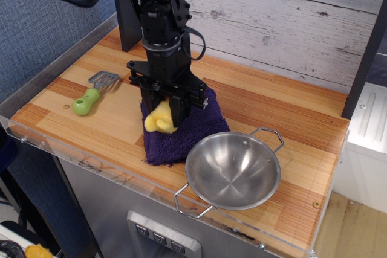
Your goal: Place the yellow toy above the silver bowl.
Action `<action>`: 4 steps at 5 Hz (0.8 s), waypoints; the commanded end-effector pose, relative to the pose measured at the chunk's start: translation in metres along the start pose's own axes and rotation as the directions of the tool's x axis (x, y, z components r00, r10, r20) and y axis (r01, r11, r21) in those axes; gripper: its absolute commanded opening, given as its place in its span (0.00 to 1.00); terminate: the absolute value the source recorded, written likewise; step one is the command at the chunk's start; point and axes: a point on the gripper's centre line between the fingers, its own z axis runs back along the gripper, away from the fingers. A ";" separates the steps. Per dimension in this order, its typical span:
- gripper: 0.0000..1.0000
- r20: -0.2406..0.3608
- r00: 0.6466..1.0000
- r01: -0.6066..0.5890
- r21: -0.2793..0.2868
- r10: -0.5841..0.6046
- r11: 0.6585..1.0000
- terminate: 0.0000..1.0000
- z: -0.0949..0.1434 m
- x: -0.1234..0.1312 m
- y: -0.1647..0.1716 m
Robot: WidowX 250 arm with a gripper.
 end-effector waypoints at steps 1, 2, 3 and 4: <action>0.00 0.137 0.990 0.025 0.027 -0.028 0.999 0.00 0.057 0.012 0.013; 0.00 0.210 0.977 0.041 -0.005 -0.039 0.999 0.00 0.084 0.020 0.019; 0.00 0.316 0.941 0.144 -0.047 -0.122 0.988 0.00 0.099 0.035 0.010; 0.00 0.353 0.906 0.281 -0.087 -0.234 0.956 0.00 0.102 0.054 -0.017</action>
